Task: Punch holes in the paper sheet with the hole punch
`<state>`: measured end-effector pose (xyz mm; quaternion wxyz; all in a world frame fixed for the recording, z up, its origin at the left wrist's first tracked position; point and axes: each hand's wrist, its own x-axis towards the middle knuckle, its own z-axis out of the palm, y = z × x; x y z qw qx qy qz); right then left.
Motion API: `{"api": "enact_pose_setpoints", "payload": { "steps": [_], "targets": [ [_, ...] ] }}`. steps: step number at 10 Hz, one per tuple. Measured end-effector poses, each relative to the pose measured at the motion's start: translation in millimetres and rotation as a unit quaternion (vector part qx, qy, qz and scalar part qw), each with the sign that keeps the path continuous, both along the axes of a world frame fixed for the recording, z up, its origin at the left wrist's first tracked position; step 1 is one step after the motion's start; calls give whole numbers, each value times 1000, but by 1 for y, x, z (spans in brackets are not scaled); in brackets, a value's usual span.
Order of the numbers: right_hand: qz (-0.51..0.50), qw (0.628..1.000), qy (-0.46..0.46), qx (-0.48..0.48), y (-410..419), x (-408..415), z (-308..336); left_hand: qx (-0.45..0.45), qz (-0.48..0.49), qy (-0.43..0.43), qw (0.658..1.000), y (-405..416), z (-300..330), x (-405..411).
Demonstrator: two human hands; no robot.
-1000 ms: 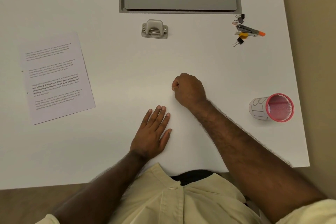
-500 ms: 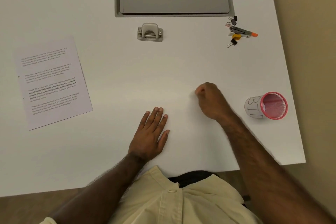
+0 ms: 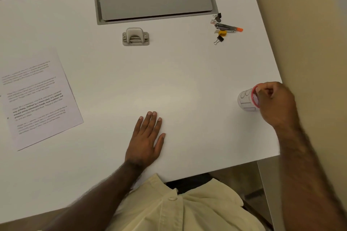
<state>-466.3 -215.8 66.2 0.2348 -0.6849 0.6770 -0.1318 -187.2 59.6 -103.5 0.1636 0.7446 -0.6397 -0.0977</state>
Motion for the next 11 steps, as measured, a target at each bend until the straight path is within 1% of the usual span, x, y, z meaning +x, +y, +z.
{"api": "enact_pose_setpoints", "payload": {
  "steps": [3, 5, 6, 7, 8, 9, 10, 11],
  "targets": [
    [-29, 999, 29, -27, 3, -29, 9, 12, -1, 3, 1000, 1, 1, 1],
    [-66, 996, 14, -58, 7, -30, 12, 30, -5, -1, 1000, 1, 1, 1],
    [-62, 996, 7, -71, 12, -29, 11, 31, -4, 0, 1000, 0, 3, 1],
    [-41, 995, 19, -85, 17, -26, 8, 42, -5, -3, 999, -1, 9, 1],
    [-18, 995, 37, -93, 20, -18, 3, 62, -19, -12, 998, -1, 14, 3],
    [10, 992, 78, -103, 24, -8, 2, 84, -29, -5, 996, -1, 23, 8],
    [3, 986, 71, -148, 28, 6, 4, 87, -38, 3, 995, -3, 28, 14],
    [12, 987, 20, -161, 36, 29, 8, 84, -33, 29, 995, -8, 42, 16]
  ]
}}
